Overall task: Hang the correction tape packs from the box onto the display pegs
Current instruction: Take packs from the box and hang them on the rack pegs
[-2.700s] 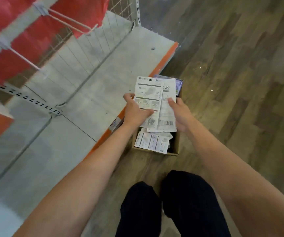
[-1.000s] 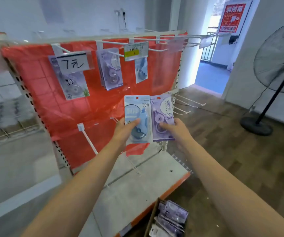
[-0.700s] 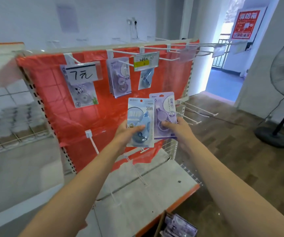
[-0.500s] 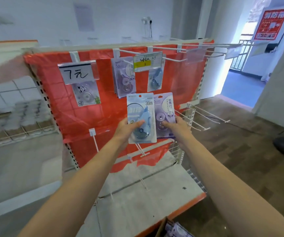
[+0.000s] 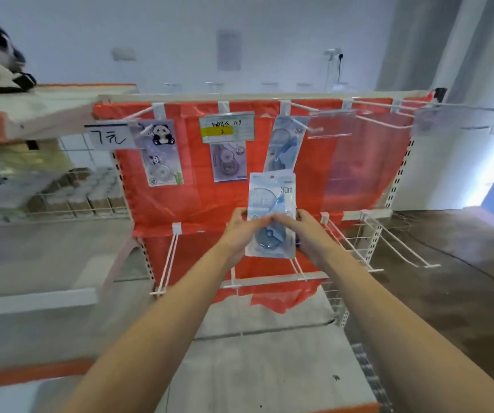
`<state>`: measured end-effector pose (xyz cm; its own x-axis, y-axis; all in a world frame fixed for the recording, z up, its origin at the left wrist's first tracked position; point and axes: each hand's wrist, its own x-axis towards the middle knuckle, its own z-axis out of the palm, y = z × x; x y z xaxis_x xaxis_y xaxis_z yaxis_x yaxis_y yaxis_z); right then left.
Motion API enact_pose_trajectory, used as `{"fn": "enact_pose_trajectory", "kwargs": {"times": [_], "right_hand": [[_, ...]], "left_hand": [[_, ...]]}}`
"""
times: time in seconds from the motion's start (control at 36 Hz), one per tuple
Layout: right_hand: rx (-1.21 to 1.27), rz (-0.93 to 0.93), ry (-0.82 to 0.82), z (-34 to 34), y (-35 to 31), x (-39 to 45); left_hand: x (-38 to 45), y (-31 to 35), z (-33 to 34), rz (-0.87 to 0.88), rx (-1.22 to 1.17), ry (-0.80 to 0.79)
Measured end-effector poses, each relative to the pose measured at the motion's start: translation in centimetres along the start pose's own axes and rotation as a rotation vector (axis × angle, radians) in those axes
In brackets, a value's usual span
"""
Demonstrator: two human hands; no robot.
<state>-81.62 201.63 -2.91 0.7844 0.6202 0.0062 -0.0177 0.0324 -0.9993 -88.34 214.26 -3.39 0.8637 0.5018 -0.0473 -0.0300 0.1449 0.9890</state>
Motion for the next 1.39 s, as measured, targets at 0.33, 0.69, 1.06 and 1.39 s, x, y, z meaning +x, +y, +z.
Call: {"fn": "enact_pose_trajectory", "kwargs": {"times": [0.33, 0.69, 1.06, 1.39], "right_hand": [[0.001, -0.103, -0.035, -1.9, -1.2, -0.3], [-0.120, -0.027, 0.086, -3.7, -1.4, 1.4], [0.134, -0.226, 0.032, -3.5, -3.6, 1.3], [0.172, -0.306, 0.040, -4.5, -3.2, 1.3]], "left_hand": [[-1.8, 0.8, 1.1, 0.068, -0.091, 0.156], [-2.5, 2.6, -2.6, 0.121, -0.003, 0.300], [-1.6, 4.0, -3.9, 0.163, -0.061, 0.285], [-0.5, 5.1, -3.2, 0.215, -0.104, 0.222]]}}
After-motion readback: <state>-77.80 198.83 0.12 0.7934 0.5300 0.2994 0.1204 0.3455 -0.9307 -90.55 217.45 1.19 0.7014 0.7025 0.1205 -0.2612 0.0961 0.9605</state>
